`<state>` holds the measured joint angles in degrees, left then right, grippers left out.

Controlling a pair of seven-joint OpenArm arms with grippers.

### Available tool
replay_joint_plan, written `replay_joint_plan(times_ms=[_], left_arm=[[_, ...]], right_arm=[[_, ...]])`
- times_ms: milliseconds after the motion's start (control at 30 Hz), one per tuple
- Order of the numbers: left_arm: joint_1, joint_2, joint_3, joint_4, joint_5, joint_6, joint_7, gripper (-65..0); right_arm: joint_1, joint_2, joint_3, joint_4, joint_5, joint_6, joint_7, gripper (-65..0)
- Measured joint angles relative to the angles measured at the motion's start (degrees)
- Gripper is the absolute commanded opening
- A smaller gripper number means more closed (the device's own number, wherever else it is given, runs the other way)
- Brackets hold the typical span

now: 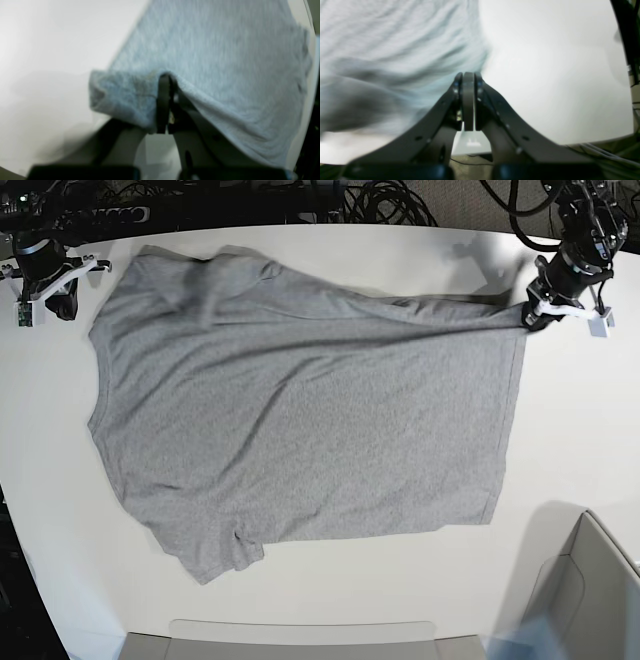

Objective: Fold the T-shirt properly
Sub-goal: 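Pull the grasped shirt edge away from the hem with both grippers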

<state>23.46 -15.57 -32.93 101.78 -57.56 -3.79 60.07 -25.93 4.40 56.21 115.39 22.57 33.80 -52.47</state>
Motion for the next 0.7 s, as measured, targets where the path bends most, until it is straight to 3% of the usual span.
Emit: replay_joint_plan(times_ms=[233, 433, 567, 700], left_arm=[[-7.7, -0.8, 3.2, -0.4, 0.9, 5.6, 6.2, -65.0], [-10.1, -0.7, 5.1, -0.3, 0.4, 8.1, 6.3, -65.0], [-9.8, -0.7, 4.9, -0.3, 0.6, 8.2, 6.4, -65.0], [-10.0, -0.7, 5.0, -0.3, 0.5, 8.2, 6.6, -65.0]], right_arm=[[6.7, 0.4, -8.0, 0.2, -8.9, -0.2, 0.2, -65.0], [8.3, 0.0, -12.7, 0.2, -13.4, -0.2, 0.3, -65.0], [2.8, -2.2, -13.0, 0.5, -11.6, -0.2, -0.3, -65.0], [-4.6, -2.3, -12.9, 1.7, -0.7, 0.0, 0.0, -64.2]])
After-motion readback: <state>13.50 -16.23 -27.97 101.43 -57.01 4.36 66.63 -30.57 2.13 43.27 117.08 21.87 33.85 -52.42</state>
